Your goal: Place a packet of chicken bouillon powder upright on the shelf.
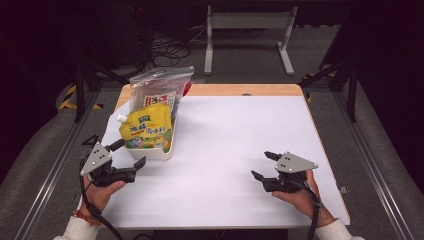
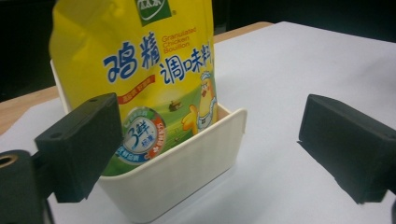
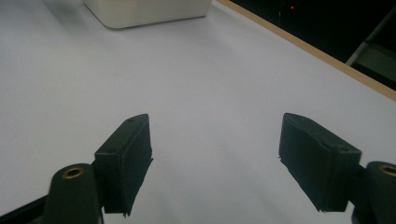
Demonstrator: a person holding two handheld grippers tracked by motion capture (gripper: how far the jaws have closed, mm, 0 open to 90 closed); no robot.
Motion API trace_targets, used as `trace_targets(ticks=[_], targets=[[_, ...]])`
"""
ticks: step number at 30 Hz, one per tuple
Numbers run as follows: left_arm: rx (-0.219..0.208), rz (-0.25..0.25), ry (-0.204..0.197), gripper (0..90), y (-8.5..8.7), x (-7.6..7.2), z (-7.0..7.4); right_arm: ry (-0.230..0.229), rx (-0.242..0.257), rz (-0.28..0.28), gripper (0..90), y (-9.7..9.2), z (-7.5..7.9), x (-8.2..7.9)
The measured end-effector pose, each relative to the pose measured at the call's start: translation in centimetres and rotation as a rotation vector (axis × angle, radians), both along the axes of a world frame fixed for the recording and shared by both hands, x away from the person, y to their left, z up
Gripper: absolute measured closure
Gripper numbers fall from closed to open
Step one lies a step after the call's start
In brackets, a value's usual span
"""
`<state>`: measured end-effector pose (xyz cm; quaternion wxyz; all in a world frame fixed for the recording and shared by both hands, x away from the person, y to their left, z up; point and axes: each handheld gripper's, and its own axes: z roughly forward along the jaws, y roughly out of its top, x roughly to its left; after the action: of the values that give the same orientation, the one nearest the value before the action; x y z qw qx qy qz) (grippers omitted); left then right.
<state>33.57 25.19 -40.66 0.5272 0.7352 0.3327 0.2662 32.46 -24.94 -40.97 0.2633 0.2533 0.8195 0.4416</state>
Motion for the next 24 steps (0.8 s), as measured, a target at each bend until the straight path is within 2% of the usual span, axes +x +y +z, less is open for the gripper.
trace_targets(ticks=[3, 5, 9, 13, 15, 21, 24], targets=[[-0.005, -0.015, 0.009, 6.0, -0.6, -0.2, 0.0, -0.007, 0.006, -0.012, 23.6, -0.6, 0.1, -0.2], [0.017, -0.017, 0.02, 4.8, -1.0, -0.3, 0.0, -0.006, 0.002, -0.016, 23.4, -0.8, 0.1, -0.2], [0.035, -0.025, 0.017, 4.5, -1.5, -0.6, -0.1, -0.009, -0.006, -0.031, 22.5, -1.2, 0.1, -0.3], [0.031, -0.06, 0.023, 4.8, -2.3, -1.0, 0.0, -0.016, -0.023, -0.044, 21.7, -1.7, 0.1, -0.5], [0.034, -0.061, 0.025, 4.7, -2.6, -1.1, 0.0, -0.018, -0.029, -0.048, 21.5, -1.8, 0.0, -0.5], [0.106, -0.095, 0.026, 4.6, -4.2, -1.7, -0.6, -0.015, -0.048, -0.063, 20.0, -2.4, -0.3, -0.7], [0.126, -0.119, 0.033, 4.7, -4.8, -1.8, -0.8, -0.014, -0.046, -0.069, 19.8, -2.7, -0.4, -0.8]])
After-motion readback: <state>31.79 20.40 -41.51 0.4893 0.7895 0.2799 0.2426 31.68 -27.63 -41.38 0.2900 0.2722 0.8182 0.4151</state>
